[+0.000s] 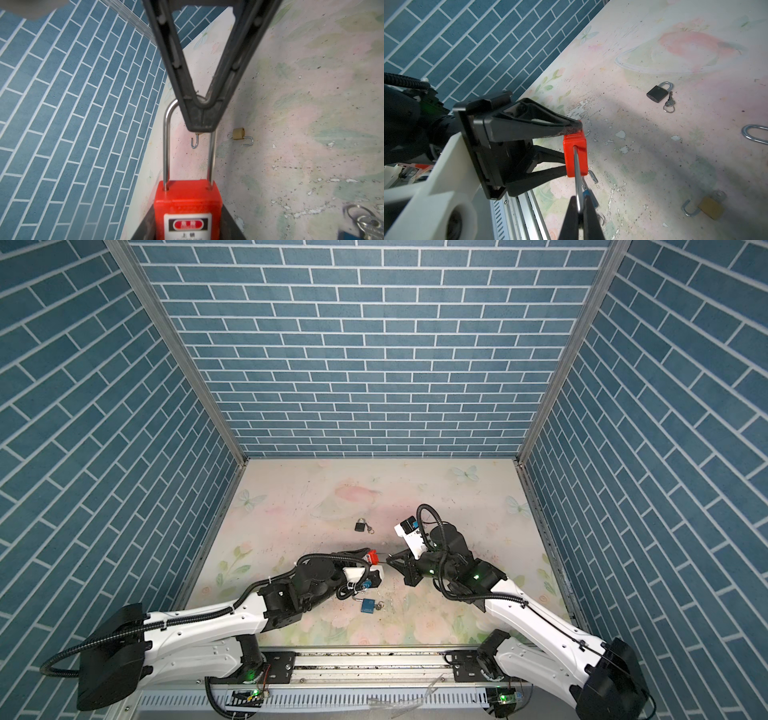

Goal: Lock with the key

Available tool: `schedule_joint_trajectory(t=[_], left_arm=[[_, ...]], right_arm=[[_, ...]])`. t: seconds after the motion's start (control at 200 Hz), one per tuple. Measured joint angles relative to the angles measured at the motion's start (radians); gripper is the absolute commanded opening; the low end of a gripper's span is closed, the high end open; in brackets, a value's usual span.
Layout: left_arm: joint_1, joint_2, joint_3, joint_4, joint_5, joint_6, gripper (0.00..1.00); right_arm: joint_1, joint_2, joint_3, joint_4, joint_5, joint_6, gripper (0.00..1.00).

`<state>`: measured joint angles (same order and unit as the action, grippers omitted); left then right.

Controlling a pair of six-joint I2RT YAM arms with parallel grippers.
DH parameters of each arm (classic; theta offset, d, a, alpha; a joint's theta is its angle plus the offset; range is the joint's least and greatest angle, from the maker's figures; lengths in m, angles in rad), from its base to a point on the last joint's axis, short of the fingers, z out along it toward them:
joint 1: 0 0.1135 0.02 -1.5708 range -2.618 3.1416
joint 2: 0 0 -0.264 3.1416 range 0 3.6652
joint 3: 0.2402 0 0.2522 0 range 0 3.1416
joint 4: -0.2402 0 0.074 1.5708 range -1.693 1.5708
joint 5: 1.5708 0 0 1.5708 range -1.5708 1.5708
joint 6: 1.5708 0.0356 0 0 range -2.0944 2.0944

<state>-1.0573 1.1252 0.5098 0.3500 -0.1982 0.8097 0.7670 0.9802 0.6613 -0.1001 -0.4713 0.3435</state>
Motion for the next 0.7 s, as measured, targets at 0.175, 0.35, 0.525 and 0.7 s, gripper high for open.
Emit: schedule_joint_trajectory(t=[0.175, 0.35, 0.525, 0.7], left_arm=[[-0.028, 0.004, 0.002, 0.005, -0.018, -0.011, 0.0], [-0.028, 0.006, 0.008, -0.013, -0.017, -0.05, 0.0], [-0.028, 0.006, 0.011, -0.03, -0.005, -0.107, 0.0], [-0.035, 0.006, 0.013, -0.011, 0.013, -0.208, 0.0]], right_arm=[[0.0, 0.023, 0.0, 0.015, -0.025, 0.001, 0.0], [0.0, 0.033, -0.007, 0.031, -0.027, 0.01, 0.0], [0.0, 0.031, -0.01, 0.032, -0.027, 0.019, 0.0], [-0.01, 0.001, 0.01, -0.013, -0.016, 0.015, 0.21]])
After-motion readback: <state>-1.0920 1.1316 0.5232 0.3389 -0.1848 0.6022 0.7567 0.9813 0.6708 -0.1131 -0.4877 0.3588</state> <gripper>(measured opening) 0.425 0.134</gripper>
